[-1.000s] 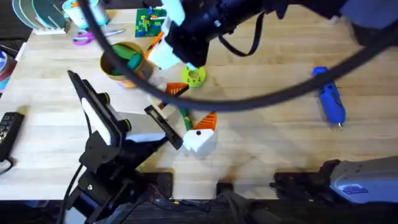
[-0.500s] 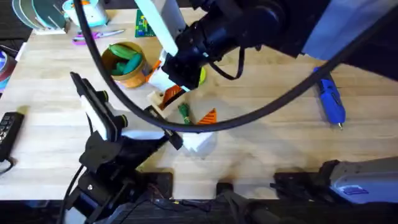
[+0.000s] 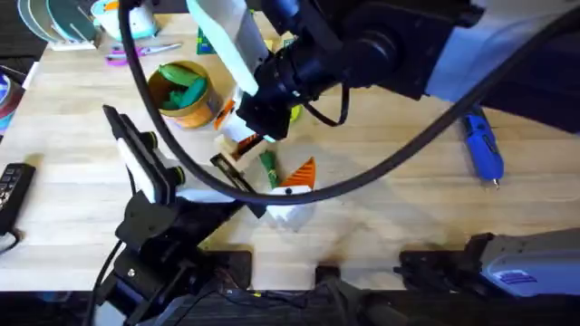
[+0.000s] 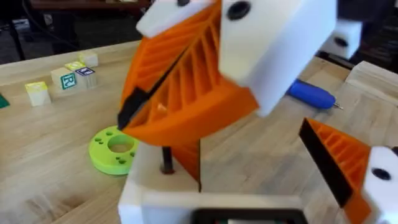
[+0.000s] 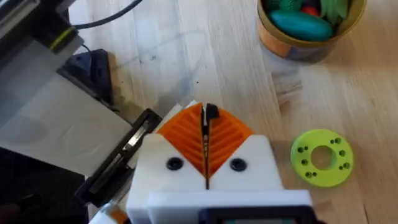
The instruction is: Pick up the gripper from the table and insert it into the empty holder that is missing its gripper. Then pick up a screw, insert it into the mounting hole, and use the screwdriver to tighten it. Finally, clean up the table by picking up the vegetable and placing it into the bucket.
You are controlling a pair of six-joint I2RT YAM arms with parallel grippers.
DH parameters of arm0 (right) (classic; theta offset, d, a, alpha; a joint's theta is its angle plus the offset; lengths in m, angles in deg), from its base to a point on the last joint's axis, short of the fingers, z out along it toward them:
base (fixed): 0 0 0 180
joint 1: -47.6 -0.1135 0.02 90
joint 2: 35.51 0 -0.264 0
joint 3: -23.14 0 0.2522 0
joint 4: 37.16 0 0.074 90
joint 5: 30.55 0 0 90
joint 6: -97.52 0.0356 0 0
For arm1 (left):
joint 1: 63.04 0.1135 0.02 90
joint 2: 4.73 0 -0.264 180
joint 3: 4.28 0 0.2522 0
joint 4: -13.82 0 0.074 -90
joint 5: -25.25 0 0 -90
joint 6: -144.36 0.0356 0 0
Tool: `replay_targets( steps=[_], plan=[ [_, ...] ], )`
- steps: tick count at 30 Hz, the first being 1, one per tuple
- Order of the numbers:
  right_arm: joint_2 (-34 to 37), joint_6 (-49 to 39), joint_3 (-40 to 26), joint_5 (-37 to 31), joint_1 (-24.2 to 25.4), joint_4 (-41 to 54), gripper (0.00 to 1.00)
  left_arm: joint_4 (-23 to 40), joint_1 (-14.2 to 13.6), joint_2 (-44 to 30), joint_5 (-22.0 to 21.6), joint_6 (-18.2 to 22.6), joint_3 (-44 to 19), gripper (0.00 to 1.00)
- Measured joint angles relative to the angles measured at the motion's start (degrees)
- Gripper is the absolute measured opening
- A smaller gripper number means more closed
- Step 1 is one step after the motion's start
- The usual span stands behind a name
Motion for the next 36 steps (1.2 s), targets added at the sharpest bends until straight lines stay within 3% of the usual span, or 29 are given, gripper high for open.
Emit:
replay_targets(
  steps=[36],
  plan=[
    [1.88, -0.12, 1.07, 0.04, -1.09, 0.8, 0.024, 0.11, 0.0, -0.01, -0.18, -1.28, 0.01, 0.992]
  ],
)
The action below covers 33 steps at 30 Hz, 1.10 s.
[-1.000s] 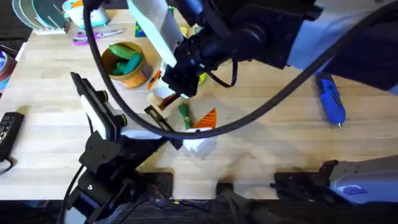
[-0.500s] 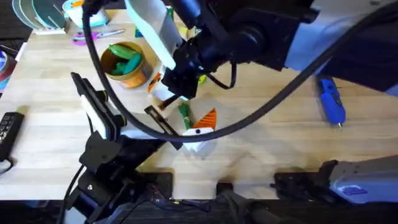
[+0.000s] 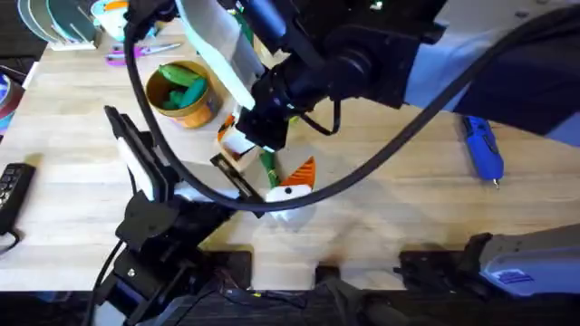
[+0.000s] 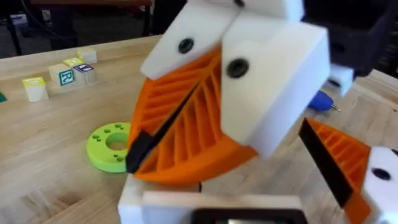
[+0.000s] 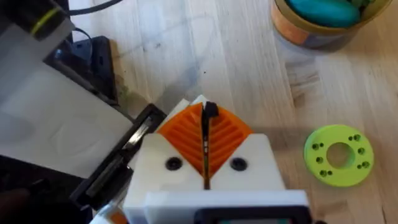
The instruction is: Pick up the gripper from the table and insert it into the empty holder that is missing its gripper. Then pick up a screw, insert it into the mounting hole, and use the screwdriver to tighten it. Finally, clean up the table by picking up the vegetable and placing it into the bucket.
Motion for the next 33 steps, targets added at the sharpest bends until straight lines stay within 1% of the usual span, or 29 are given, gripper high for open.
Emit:
replay_targets(
  steps=[5, 6, 8, 10, 11, 12, 13, 19, 25, 28, 30, 33],
  plan=[
    [-0.48, -0.24, 0.02, 0.39, 0.73, 1.08, 0.304, -0.02, 0.0, 0.01, 0.02, 0.03, 0.01, 0.992],
    [-0.84, -0.35, 0.07, 0.39, 1.09, 1.54, 0.389, -0.04, 0.0, 0.01, 0.0, 0.06, 0.01, 0.992],
    [-1.66, -0.41, 0.19, 0.38, 1.96, 2.56, 0.515, -0.04, 0.0, 0.01, 0.0, 0.07, -0.01, 0.992],
    [-3.08, -0.45, 0.27, 0.36, 3.18, 3.75, 0.717, -0.04, 0.0, 0.01, 0.0, 0.07, -0.01, 0.992],
    [-4.03, -0.49, 0.3, 0.39, 3.91, 4.51, 0.84, -0.04, 0.0, 0.01, 0.0, 0.07, 0.01, 0.992],
    [-5.02, -0.64, 0.33, 0.37, 4.66, 5.33, 0.927, -0.04, 0.0, 0.01, 0.0, 0.07, -0.01, 0.992],
    [-6.12, -0.62, 0.33, 0.38, 5.54, 6.07, 0.963, -0.04, 0.0, 0.01, 0.0, 0.07, 0.01, 0.992],
    [-12.66, -0.58, 0.33, 0.38, 11.89, 13.09, 0.989, -0.04, 0.0, -0.01, -0.62, 0.1, 0.01, 0.992],
    [-16.78, -1.4, 0.33, 0.41, 19.43, 24.4, 0.991, -0.02, 0.0, 0.01, -0.87, 0.25, -0.01, 0.992],
    [-18.07, -7.29, 0.33, 2.36, 22.86, 31.89, 0.993, -0.02, 0.0, 0.01, -0.9, 0.27, 0.01, 0.992],
    [-18.81, -14.72, 0.37, 6.72, 25.33, 37.59, 0.993, -0.02, 0.0, 0.01, -1.13, 0.27, -0.01, 0.992],
    [-19.97, -23.43, 0.6, 13.28, 29.63, 41.33, 0.993, 0.0, 0.0, 0.01, -1.53, 0.27, -0.01, 0.992]
  ],
)
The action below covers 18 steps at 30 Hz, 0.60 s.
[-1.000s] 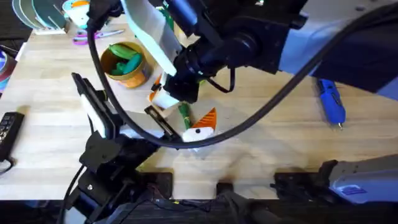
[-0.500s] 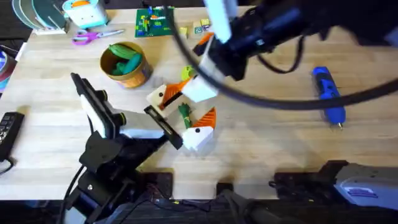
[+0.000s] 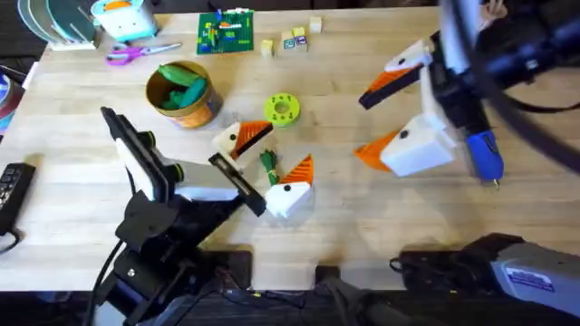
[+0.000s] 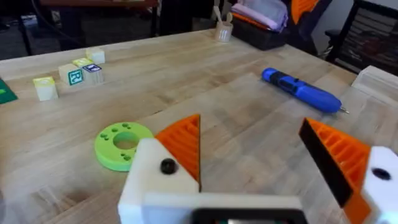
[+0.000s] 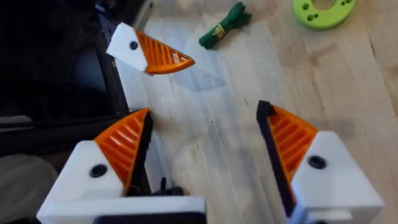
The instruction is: Pick up the gripper from the table and insert it into the empty holder that is missing its gripper. Then pick up a screw, insert it into the mounting hole, and use the screwdriver to tighten it. Finally, clean up the table by picking up the vegetable and placing it into the bucket.
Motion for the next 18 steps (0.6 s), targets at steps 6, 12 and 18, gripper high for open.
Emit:
replay_targets(
  steps=[6, 12, 18],
  plan=[
    [-3.55, -8.31, 6.57, 8.56, 10.05, -0.39, 0.993, 0.04, 0.0, 0.0, -0.66, 0.0, 0.02, 0.992],
    [-7.19, -10.89, 14.91, 14.15, 17.38, -4.73, 0.994, 0.04, 0.0, 0.0, -0.81, 0.0, 0.0, 0.992],
    [-8.14, -11.68, 16.06, 16.25, 18.51, -6.71, 0.994, 0.07, 0.0, 0.0, -0.85, 0.17, 0.02, 0.397]
  ],
)
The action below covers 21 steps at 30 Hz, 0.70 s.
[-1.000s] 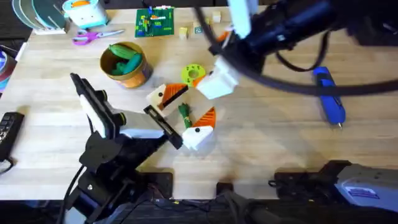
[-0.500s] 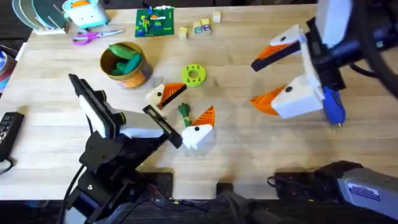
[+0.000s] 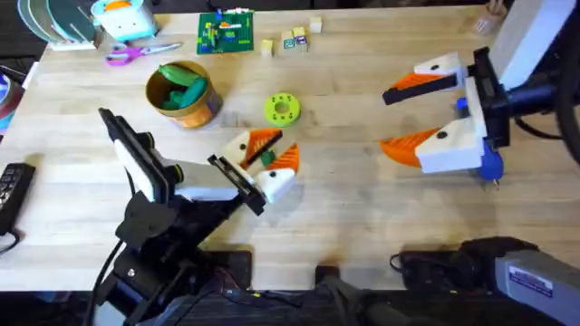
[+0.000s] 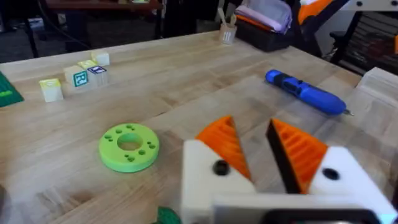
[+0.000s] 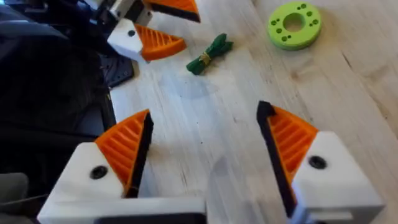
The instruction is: Pick up the gripper from the table and insert it into the empty holder that is missing its gripper. Then pick up a screw, insert it into the mounting hole, and use the screwdriver to tighten it. Finally, clean up the table by picking up the vegetable and placing it into the bucket.
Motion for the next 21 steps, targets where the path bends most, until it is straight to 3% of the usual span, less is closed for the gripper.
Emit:
replay_targets(
  steps=[2, 3, 21],
  plan=[
    [-0.04, -0.16, 0.03, 0.29, 0.0, -0.68, 0.994, 0.0, 0.0, 0.0, 0.0, 0.03, -0.02, 0.089],
    [-0.04, -0.19, 0.04, 0.46, 0.0, -0.95, 0.994, 0.0, 0.0, 0.0, 0.0, 0.15, -0.02, 0.023],
    [-0.04, -0.08, 0.04, 0.37, 0.0, -3.78, 0.994, 0.0, 0.0, 0.0, 0.01, 1.25, -0.02, 0.006]
  ],
)
